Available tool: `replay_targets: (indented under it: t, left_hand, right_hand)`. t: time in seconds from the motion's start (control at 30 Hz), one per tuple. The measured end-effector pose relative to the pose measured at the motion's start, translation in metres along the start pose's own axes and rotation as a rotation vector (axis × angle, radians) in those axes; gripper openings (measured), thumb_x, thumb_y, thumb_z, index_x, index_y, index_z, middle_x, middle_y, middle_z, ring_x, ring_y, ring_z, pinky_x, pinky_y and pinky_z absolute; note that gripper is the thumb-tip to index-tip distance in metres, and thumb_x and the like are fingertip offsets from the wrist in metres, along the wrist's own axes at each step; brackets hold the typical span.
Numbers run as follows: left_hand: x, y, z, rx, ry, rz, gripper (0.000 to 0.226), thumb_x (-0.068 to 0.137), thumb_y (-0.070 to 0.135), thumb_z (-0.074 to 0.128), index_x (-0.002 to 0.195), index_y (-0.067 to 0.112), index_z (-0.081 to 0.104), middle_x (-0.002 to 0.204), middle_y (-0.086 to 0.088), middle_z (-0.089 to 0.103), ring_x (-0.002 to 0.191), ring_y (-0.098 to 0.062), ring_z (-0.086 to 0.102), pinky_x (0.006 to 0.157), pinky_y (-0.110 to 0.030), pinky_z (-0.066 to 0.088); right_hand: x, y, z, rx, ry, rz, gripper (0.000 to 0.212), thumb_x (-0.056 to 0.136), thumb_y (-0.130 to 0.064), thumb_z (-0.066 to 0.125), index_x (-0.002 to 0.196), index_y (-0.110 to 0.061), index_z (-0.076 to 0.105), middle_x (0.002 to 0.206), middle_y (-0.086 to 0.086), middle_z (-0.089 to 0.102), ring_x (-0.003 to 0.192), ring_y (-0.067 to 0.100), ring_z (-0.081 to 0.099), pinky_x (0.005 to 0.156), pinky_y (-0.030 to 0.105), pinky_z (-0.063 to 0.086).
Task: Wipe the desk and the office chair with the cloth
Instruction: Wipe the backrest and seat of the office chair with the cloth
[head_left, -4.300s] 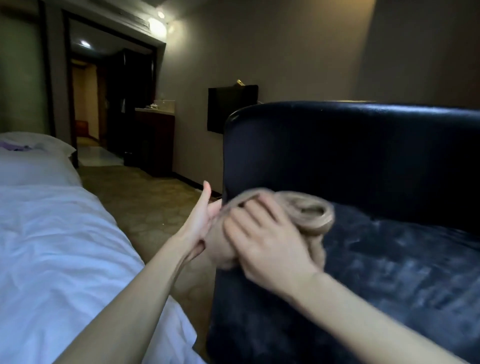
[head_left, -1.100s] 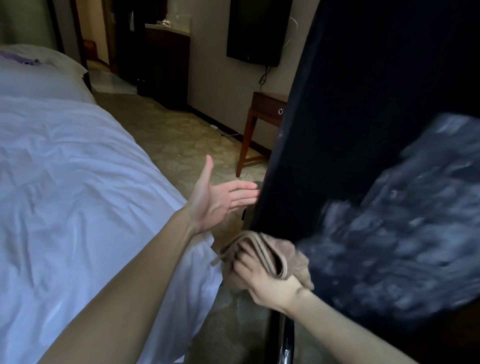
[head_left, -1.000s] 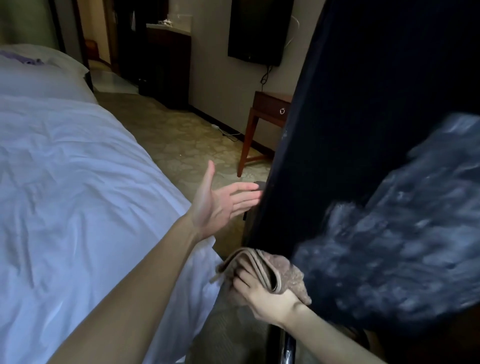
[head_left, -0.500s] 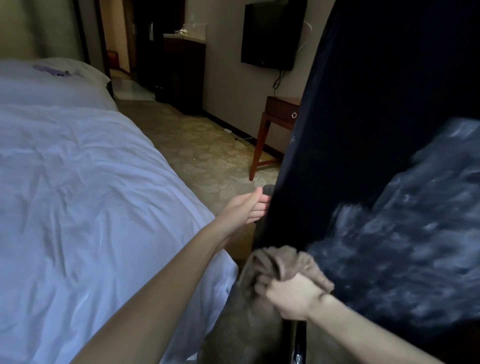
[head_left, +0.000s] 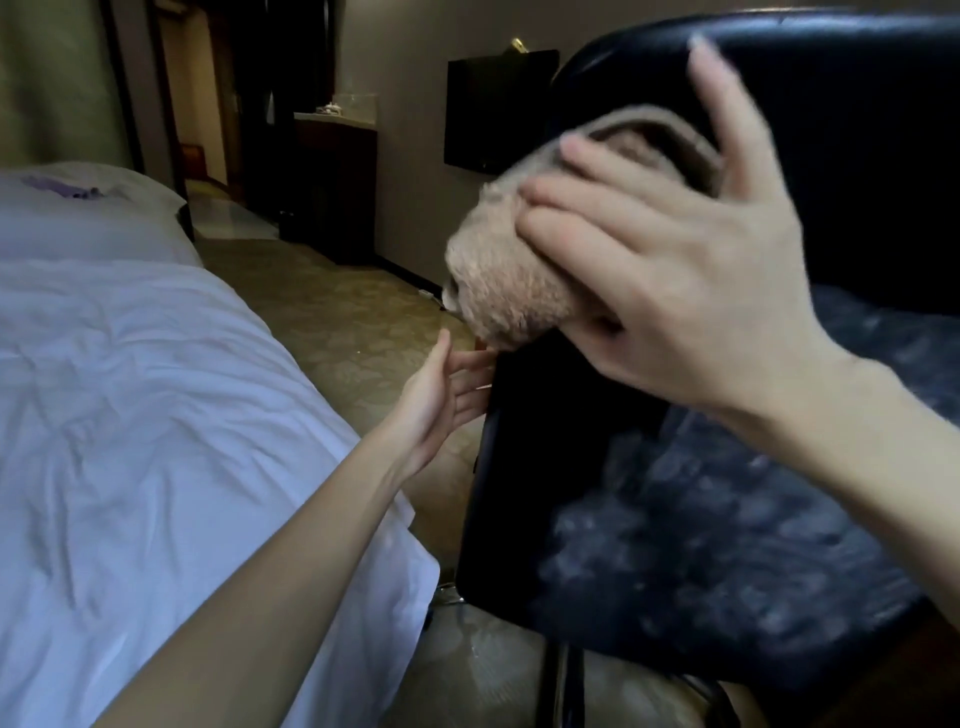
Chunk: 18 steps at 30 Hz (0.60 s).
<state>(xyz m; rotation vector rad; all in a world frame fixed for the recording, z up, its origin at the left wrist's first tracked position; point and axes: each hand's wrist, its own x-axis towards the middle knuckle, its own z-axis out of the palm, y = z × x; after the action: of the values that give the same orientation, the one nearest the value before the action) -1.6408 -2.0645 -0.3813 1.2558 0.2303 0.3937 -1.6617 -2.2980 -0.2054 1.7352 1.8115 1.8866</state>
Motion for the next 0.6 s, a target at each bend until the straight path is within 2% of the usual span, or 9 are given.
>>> replay_targets:
  t: [0.07, 0.1, 0.2, 0.27, 0.33, 0.43, 0.5, 0.53, 0.6]
  left_hand:
    - [0.0, 0.002, -0.001, -0.033, -0.011, 0.005, 0.066, 0.106, 0.065, 0.029, 0.125, 0.016, 0.068, 0.119, -0.008, 0.074, 0.095, -0.013, 0.075, 0.086, -0.03, 0.056]
    - [0.0, 0.003, 0.001, -0.049, -0.008, 0.003, 0.066, 0.106, 0.066, 0.029, 0.124, 0.016, 0.068, 0.118, -0.009, 0.073, 0.095, -0.014, 0.073, 0.086, -0.03, 0.056]
    - [-0.004, 0.004, 0.009, -0.054, -0.025, -0.004, 0.064, 0.106, 0.064, 0.03, 0.121, 0.015, 0.068, 0.111, -0.006, 0.078, 0.094, -0.013, 0.075, 0.086, -0.031, 0.055]
    - [-0.003, -0.003, 0.007, -0.045, -0.007, -0.001, 0.06, 0.108, 0.058, 0.034, 0.124, 0.011, 0.068, 0.109, -0.007, 0.079, 0.095, -0.013, 0.077, 0.081, -0.028, 0.057]
    - [-0.005, -0.008, 0.007, -0.066, 0.032, 0.016, 0.054, 0.11, 0.049, 0.038, 0.127, 0.006, 0.065, 0.106, -0.009, 0.079, 0.092, -0.013, 0.077, 0.077, -0.025, 0.059]
    - [-0.009, -0.009, 0.016, -0.136, 0.077, 0.041, 0.048, 0.109, 0.052, 0.039, 0.105, 0.013, 0.068, 0.083, -0.001, 0.073, 0.072, -0.007, 0.071, 0.071, -0.022, 0.057]
    - [-0.01, -0.014, 0.022, -0.165, 0.102, 0.071, 0.047, 0.109, 0.052, 0.039, 0.097, 0.018, 0.069, 0.087, -0.004, 0.073, 0.08, -0.011, 0.071, 0.086, -0.027, 0.054]
    - [-0.012, -0.016, 0.023, -0.179, 0.114, 0.084, 0.046, 0.11, 0.051, 0.039, 0.095, 0.019, 0.07, 0.099, -0.007, 0.073, 0.092, -0.016, 0.07, 0.097, -0.032, 0.052]
    - [-0.018, -0.02, 0.026, -0.218, 0.122, 0.088, 0.052, 0.109, 0.052, 0.042, 0.093, 0.017, 0.077, 0.118, -0.007, 0.069, 0.106, -0.021, 0.068, 0.104, -0.041, 0.052]
  right_hand:
    - [0.009, 0.01, -0.003, -0.107, 0.072, 0.05, 0.033, 0.098, -0.021, 0.051, 0.125, -0.014, 0.069, 0.138, 0.0, 0.068, 0.139, 0.025, 0.056, 0.12, 0.064, 0.009]
    - [0.012, 0.015, -0.001, -0.141, 0.042, 0.071, 0.037, 0.096, -0.027, 0.052, 0.129, -0.017, 0.066, 0.143, -0.001, 0.063, 0.144, 0.026, 0.05, 0.119, 0.066, 0.008]
    - [0.004, 0.032, 0.013, -0.175, -0.188, 0.15, 0.067, 0.084, -0.051, 0.054, 0.145, -0.022, 0.054, 0.161, 0.007, 0.045, 0.155, 0.036, 0.029, 0.115, 0.079, 0.004]
    - [-0.018, 0.032, 0.029, -0.179, -0.257, 0.158, 0.08, 0.082, -0.057, 0.056, 0.152, -0.021, 0.05, 0.166, 0.011, 0.036, 0.156, 0.041, 0.023, 0.118, 0.078, 0.002]
    - [-0.043, 0.025, 0.047, -0.139, -0.219, 0.159, 0.081, 0.082, -0.056, 0.06, 0.154, -0.02, 0.049, 0.165, 0.012, 0.038, 0.155, 0.041, 0.027, 0.121, 0.072, 0.003]
    - [-0.069, 0.003, 0.07, -0.035, -0.09, 0.192, 0.064, 0.087, -0.048, 0.06, 0.145, -0.02, 0.061, 0.151, 0.01, 0.057, 0.148, 0.036, 0.044, 0.121, 0.065, 0.017]
    - [-0.087, -0.014, 0.084, 0.025, -0.039, 0.211, 0.055, 0.089, -0.043, 0.06, 0.138, -0.021, 0.067, 0.143, 0.008, 0.064, 0.143, 0.031, 0.051, 0.119, 0.06, 0.023]
    - [-0.096, -0.024, 0.09, 0.046, -0.039, 0.21, 0.052, 0.089, -0.041, 0.061, 0.136, -0.021, 0.068, 0.142, 0.008, 0.064, 0.142, 0.031, 0.052, 0.118, 0.059, 0.024]
    - [-0.117, -0.045, 0.102, 0.076, -0.068, 0.199, 0.052, 0.087, -0.037, 0.064, 0.136, -0.022, 0.069, 0.143, 0.009, 0.064, 0.142, 0.03, 0.053, 0.119, 0.058, 0.025]
